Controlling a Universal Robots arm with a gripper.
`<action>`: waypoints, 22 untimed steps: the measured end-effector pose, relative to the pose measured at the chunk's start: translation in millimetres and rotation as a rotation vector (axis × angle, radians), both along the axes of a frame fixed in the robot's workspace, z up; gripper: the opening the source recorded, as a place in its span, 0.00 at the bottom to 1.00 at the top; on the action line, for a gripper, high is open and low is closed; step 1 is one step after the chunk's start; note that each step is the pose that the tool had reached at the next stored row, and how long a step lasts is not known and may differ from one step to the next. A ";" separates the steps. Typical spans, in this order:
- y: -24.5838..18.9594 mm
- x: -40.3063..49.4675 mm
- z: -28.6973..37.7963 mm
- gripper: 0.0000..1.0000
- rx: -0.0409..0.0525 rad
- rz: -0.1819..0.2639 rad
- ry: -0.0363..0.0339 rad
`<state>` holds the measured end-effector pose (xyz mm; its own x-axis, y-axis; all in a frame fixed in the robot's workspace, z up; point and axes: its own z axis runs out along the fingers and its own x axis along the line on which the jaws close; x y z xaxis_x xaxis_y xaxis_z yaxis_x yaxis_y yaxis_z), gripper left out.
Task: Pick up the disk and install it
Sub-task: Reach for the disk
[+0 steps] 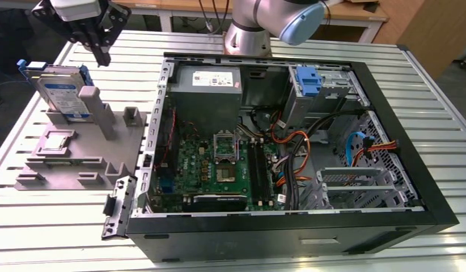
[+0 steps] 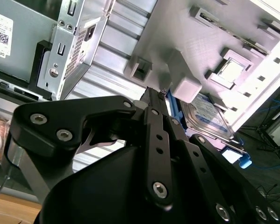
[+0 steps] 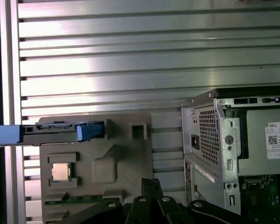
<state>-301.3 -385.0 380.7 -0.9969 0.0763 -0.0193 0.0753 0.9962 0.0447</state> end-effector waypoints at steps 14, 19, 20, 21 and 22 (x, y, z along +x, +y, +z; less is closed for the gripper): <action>0.0 -5.1 -0.4 0.10 0.0000 0.000 0.0000; 0.0 -6.2 -0.4 0.10 0.0000 0.000 0.0000; 0.0 -6.8 -0.4 0.10 -0.0001 0.000 0.0000; 0.0 -7.5 -0.4 0.10 0.0000 0.000 0.0000; 0.0 -8.1 -0.4 0.10 0.0000 0.000 0.0000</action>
<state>-309.4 -385.0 380.3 -0.9969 0.0762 -0.0193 0.0753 0.9962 0.0446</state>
